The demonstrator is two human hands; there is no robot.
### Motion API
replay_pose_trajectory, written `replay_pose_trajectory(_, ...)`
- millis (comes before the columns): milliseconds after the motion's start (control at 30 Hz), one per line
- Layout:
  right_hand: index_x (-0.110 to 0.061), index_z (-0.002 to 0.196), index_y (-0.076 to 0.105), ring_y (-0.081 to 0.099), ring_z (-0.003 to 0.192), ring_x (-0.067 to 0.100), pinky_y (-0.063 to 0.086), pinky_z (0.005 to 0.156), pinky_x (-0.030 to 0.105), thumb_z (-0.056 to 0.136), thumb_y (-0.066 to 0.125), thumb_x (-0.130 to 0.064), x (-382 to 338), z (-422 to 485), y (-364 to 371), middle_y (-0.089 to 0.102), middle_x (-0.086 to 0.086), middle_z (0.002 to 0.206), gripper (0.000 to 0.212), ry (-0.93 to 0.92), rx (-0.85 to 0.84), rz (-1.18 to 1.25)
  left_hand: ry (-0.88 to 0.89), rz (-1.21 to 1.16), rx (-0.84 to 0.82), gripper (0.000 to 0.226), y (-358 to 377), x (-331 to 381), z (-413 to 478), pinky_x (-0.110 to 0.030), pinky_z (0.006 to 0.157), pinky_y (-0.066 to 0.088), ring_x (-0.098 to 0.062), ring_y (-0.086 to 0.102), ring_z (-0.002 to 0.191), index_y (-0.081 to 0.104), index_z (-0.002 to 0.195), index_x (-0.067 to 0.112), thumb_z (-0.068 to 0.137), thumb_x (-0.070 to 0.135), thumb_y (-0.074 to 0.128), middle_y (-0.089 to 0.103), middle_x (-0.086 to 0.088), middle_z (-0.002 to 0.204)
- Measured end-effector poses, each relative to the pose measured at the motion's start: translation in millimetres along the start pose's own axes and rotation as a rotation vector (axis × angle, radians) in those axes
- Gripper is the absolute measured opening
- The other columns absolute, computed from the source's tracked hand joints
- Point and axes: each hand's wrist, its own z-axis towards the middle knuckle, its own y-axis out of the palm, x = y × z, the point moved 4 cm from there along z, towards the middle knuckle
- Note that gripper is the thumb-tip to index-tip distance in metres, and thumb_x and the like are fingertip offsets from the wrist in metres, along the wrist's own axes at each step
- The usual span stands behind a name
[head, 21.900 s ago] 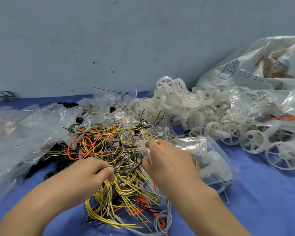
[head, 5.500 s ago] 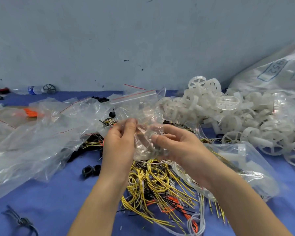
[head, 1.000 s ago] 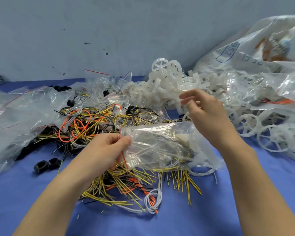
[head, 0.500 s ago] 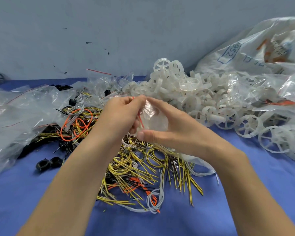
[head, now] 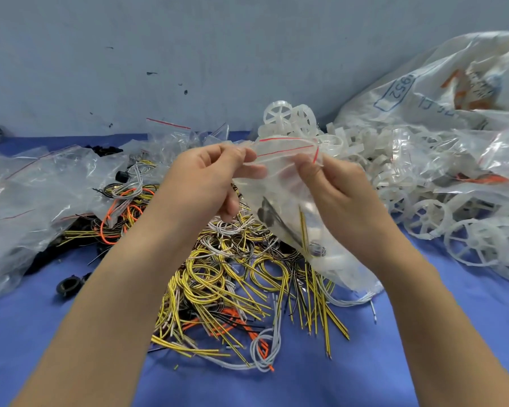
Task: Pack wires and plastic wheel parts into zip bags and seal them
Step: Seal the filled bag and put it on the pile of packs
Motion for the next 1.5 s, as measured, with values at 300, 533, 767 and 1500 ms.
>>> replay_pose_trajectory(300,-0.012,0.101,0.072,0.070,0.092,0.021,0.051,0.085,0.048,0.107,0.039,-0.036,-3,1,-11,0.075,0.005,0.094,0.041,0.058,0.076,0.105,0.271,0.680,-0.074,0.024,-4,-20,2,-0.016,0.071,0.052,0.002,0.062,0.088,0.058,0.120,0.027,0.098,0.033,0.051,0.060,0.016,0.110)
replay_pose_trajectory(533,-0.013,0.104,0.069,0.072,0.083,0.016,0.056,0.075,0.034,0.108,0.033,-0.036,-24,9,-27,0.075,0.001,0.093,0.042,-0.020,0.204,0.193,0.616,0.748,0.147,0.013,-9,28,-12,-0.037,0.080,0.053,-0.010,0.059,0.090,0.062,0.100,0.023,0.097,0.034,0.055,0.058,0.008,0.098)
replay_pose_trajectory(767,-0.014,0.088,0.070,0.075,0.072,0.020,0.054,0.062,0.026,0.102,0.043,-0.040,-28,5,-37,0.077,0.002,0.081,0.039,-0.017,0.290,0.389,0.771,0.691,0.309,0.005,-15,69,-33,-0.019,0.067,0.041,-0.004,0.050,0.071,0.061,0.096,0.030,0.094,0.034,0.061,0.056,0.013,0.086)
replay_pose_trajectory(1500,-0.021,0.079,0.075,0.072,0.067,0.008,0.050,0.060,0.016,0.097,0.046,-0.048,-33,-5,-31,0.075,-0.009,0.074,0.043,-0.032,0.317,0.271,0.787,0.852,0.370,0.009,-36,77,-47,-0.017,0.066,0.037,-0.002,0.045,0.070,0.066,0.096,0.033,0.090,0.036,0.061,0.053,0.024,0.077)
